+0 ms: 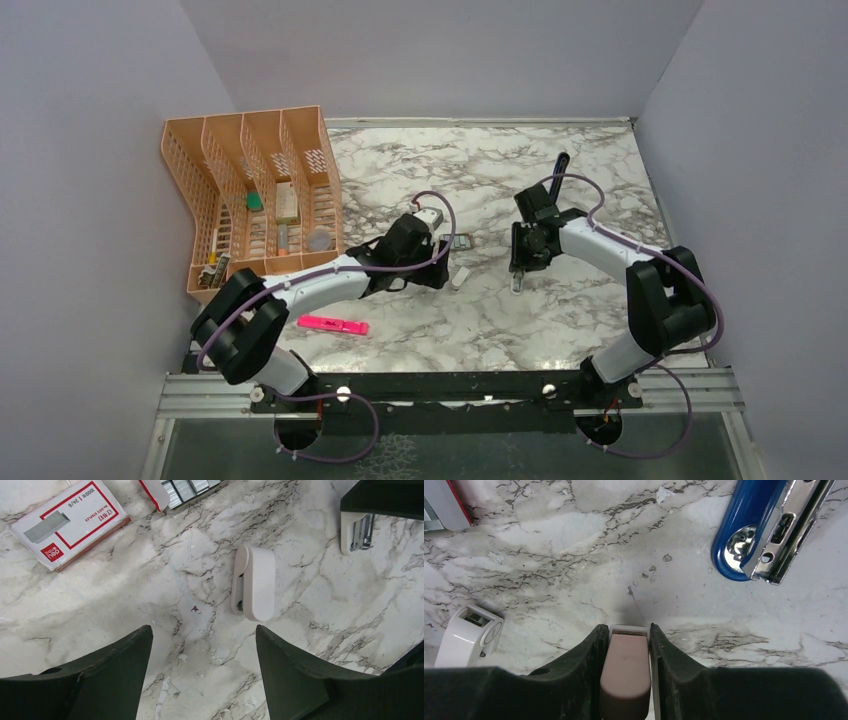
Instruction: Load the staples into the stapler
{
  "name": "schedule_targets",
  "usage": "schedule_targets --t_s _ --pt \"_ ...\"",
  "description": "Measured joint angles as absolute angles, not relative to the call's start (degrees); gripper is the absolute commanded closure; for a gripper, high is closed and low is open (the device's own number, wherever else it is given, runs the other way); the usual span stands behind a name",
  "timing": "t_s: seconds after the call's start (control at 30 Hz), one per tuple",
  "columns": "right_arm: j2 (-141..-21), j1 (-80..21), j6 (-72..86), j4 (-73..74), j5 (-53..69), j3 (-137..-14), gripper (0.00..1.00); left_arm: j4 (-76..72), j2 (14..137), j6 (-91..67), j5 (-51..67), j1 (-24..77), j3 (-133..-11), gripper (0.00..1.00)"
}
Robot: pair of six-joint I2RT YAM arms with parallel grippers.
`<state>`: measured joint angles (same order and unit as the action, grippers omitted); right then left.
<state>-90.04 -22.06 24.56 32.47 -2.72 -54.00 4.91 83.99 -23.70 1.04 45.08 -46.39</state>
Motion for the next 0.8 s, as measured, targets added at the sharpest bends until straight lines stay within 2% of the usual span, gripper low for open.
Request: schedule_targets --t_s 0.27,0.8 --pt "-92.77 -22.06 24.18 32.34 -2.94 -55.16 0.62 6.20 87.37 -23.11 2.74 45.08 -47.00 0.24" --pt "-92.73 -22.04 22.92 31.81 -3.84 -55.07 0.41 6.09 90.98 -22.55 4.82 45.10 -50.72 0.21"
